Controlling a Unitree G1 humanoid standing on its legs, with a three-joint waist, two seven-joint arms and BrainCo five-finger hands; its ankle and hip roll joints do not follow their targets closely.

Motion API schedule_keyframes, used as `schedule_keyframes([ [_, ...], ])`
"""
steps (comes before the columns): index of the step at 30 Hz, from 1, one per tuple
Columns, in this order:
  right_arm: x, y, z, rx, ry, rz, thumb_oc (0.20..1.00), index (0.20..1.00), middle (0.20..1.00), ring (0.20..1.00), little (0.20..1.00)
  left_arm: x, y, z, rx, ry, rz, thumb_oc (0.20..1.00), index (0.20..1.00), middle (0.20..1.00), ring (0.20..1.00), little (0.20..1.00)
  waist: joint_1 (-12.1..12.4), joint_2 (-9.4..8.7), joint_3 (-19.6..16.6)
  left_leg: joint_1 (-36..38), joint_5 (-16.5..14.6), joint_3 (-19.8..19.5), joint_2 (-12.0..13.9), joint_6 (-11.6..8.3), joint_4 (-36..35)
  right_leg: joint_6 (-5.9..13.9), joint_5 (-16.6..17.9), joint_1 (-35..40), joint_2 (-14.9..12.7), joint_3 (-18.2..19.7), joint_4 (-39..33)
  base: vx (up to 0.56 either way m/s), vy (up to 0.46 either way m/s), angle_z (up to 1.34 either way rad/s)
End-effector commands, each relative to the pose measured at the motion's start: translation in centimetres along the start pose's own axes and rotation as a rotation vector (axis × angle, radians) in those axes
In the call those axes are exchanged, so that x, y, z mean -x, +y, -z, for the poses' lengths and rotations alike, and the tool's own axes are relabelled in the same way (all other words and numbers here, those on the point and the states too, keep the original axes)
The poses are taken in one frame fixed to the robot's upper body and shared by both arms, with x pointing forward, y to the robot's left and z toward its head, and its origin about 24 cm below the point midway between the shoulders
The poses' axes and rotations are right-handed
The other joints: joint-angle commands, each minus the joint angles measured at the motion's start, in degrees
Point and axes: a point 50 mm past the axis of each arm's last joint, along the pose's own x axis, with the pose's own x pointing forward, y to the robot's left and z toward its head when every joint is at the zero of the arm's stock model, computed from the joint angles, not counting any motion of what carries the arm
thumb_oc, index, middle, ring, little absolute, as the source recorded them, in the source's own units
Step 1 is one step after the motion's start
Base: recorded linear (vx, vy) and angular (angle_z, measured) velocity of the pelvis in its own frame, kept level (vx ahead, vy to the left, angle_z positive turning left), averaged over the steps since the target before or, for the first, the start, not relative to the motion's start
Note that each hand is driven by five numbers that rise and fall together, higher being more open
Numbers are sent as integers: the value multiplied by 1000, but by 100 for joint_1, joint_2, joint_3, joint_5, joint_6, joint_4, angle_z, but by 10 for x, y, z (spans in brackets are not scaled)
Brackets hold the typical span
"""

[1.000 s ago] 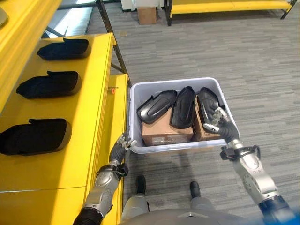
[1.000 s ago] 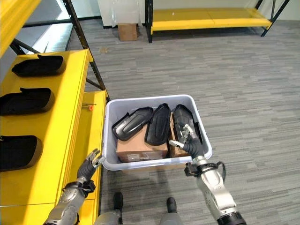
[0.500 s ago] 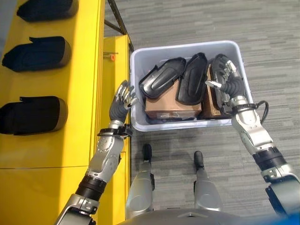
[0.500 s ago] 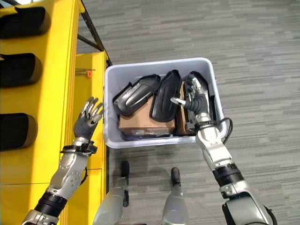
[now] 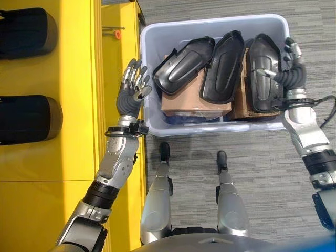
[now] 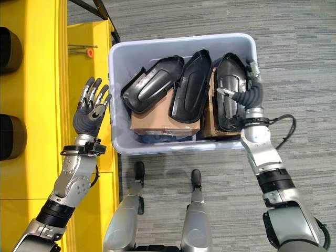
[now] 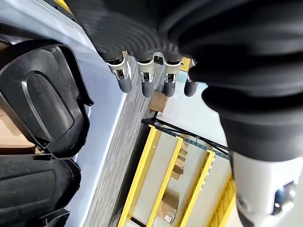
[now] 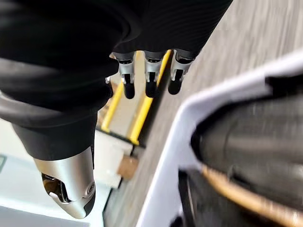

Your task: Move parts from the plastic box to the shelf.

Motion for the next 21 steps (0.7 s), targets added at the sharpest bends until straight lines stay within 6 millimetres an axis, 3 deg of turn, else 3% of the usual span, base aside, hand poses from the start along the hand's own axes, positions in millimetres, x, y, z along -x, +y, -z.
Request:
schedule_keyframes([
  [1,-3,-16,-20,27,-133,65,1000,1000,1000,1000,1000,4,0,-23,-11,-134,16,1000,1000,1000,1000,1000,-15,-143,-296,-48,-617,43,352,3,547,-201,-284,-512,-43,178,773,0,0,0],
  [9,-1,-28,-3,17,-61,140,1000,1000,1000,1000,1000,5,0,-21,1,-125,13,1000,1000,1000,1000,1000,-4,-87,-251,-110,-646,37,316,5,594,-188,-287,-563,-72,194,778,-1,-1,-1],
  [21,-15,-22,-12,4,-81,145,1000,1000,1000,1000,1000,4,-7,-17,48,-111,41,1000,1000,1000,1000,1000,-22,53,-101,-244,-611,167,335,-17,598,-216,-274,-913,23,377,917,-17,-14,-7],
])
